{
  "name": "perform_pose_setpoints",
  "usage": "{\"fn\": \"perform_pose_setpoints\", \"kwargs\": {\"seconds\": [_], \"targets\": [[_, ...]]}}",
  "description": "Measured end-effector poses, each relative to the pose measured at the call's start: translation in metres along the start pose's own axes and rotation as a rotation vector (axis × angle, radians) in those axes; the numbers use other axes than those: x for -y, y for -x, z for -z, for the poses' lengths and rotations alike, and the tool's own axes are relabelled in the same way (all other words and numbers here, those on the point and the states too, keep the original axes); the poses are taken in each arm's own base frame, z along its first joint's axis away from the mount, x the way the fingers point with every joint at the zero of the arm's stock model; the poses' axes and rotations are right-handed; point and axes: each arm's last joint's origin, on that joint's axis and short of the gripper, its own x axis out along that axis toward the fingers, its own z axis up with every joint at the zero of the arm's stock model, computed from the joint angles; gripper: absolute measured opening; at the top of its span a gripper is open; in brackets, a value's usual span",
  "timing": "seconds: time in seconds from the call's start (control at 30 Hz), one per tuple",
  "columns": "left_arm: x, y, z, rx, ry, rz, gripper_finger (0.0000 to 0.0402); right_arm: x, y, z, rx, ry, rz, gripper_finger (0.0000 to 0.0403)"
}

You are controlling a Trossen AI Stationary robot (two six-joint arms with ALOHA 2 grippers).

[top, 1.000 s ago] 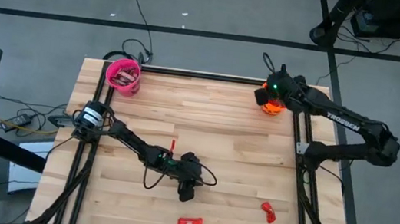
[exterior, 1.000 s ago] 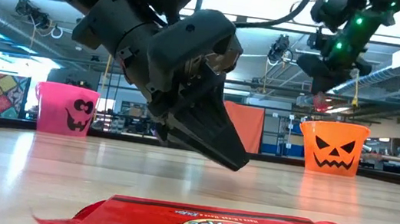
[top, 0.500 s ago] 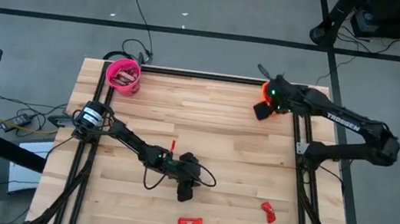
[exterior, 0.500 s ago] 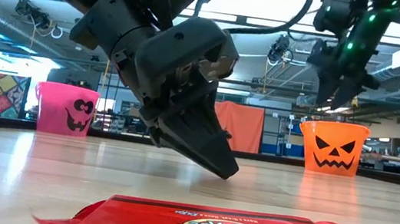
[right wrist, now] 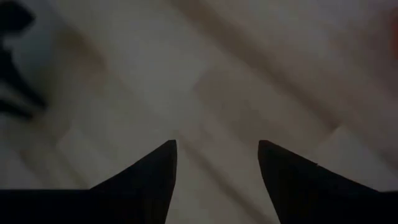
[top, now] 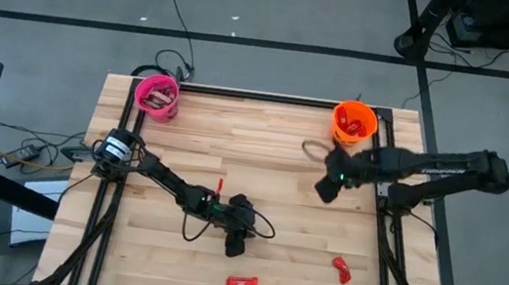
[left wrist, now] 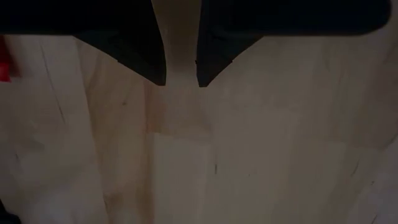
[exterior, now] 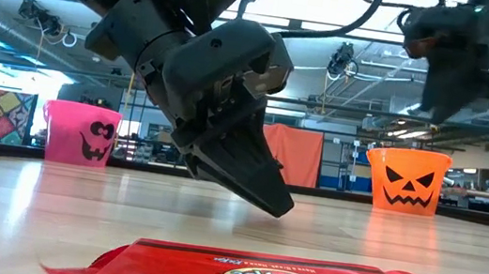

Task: Sort candy by brand, put in halloween buckets
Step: Put the right red chocolate bar into the orange bucket

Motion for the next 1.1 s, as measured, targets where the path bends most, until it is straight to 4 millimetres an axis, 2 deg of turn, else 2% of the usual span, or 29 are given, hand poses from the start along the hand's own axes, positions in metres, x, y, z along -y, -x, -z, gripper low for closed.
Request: {"fn": "perform_pose_setpoints", "kwargs": {"seconds": [0.27, 0.6, 0.7, 0.87, 1.1], "targets": [[0.005, 0.001, 0.003, -0.005, -0.01, 0.011, 0.0094, -0.035, -0.024, 0.054, -0.237, 0.021, -0.013, 0.0236], [0.02, 0.003, 0.007, 0.012, -0.004, 0.054, 0.0094, -0.075, -0.054, 0.135, -0.493, 0.051, 0.109, 0.0236], [0.023, 0.003, 0.005, 0.041, -0.003, 0.073, 0.0094, -0.086, -0.061, 0.157, -0.541, 0.085, 0.084, 0.0236], [0.024, 0.003, 0.002, 0.063, 0.001, 0.084, 0.0094, -0.097, -0.07, 0.178, -0.534, 0.121, 0.039, 0.0236], [0.025, 0.003, 0.002, 0.07, 0.002, 0.088, 0.0094, -0.096, -0.086, 0.191, -0.54, 0.098, 0.159, 0.0234]]}}
